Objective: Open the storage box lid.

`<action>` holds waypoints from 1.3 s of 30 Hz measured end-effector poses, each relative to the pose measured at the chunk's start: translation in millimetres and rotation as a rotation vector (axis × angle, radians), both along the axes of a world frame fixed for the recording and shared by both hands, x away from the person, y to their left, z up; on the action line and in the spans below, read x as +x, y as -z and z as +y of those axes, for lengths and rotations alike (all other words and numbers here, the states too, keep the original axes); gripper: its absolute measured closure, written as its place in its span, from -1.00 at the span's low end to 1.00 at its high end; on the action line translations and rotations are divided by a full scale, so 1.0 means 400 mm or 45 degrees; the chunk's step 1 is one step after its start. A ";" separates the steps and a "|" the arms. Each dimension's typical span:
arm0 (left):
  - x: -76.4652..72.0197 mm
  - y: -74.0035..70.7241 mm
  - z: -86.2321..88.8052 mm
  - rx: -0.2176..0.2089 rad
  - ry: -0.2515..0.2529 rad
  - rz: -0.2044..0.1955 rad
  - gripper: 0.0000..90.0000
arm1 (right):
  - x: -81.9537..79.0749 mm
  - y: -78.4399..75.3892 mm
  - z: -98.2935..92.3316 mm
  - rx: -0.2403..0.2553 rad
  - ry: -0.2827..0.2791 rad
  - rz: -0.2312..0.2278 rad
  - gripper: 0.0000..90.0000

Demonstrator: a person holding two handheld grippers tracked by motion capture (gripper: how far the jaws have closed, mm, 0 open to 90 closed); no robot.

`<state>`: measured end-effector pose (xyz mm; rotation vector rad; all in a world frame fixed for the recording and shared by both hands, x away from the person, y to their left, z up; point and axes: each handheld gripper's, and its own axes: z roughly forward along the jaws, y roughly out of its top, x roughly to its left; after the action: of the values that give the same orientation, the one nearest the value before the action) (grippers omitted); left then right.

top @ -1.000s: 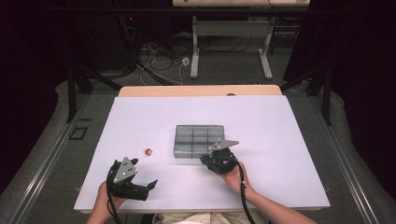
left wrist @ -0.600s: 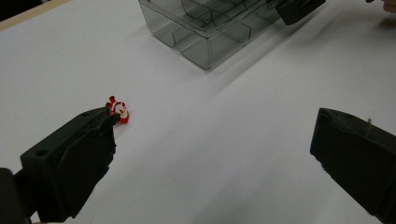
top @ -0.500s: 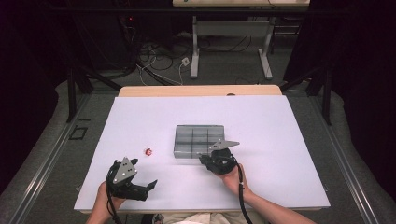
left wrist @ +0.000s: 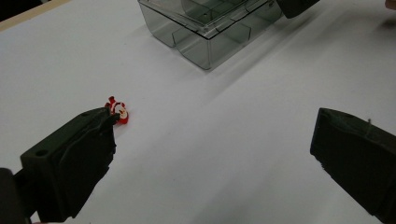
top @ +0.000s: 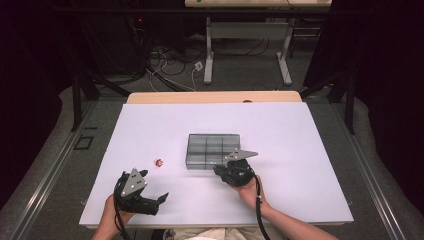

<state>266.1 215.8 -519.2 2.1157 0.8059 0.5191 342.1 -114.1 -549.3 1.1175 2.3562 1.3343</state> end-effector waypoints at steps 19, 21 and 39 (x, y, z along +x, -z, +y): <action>0.013 -0.003 -0.035 -0.009 -0.007 0.022 -1.00 | 0.001 -0.020 -0.008 0.012 -0.011 -0.057 0.84; 0.018 -0.004 -0.046 -0.017 -0.020 0.023 -1.00 | 0.001 -0.022 -0.008 0.022 -0.010 -0.051 0.84; 0.136 -0.007 -0.155 0.074 -0.064 -0.010 -0.70 | 0.005 -0.029 -0.013 0.036 -0.005 -0.069 0.84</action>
<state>320.6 153.7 -516.5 2.1491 0.8511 0.5837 344.2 -119.3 -537.7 1.0713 2.3095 1.3850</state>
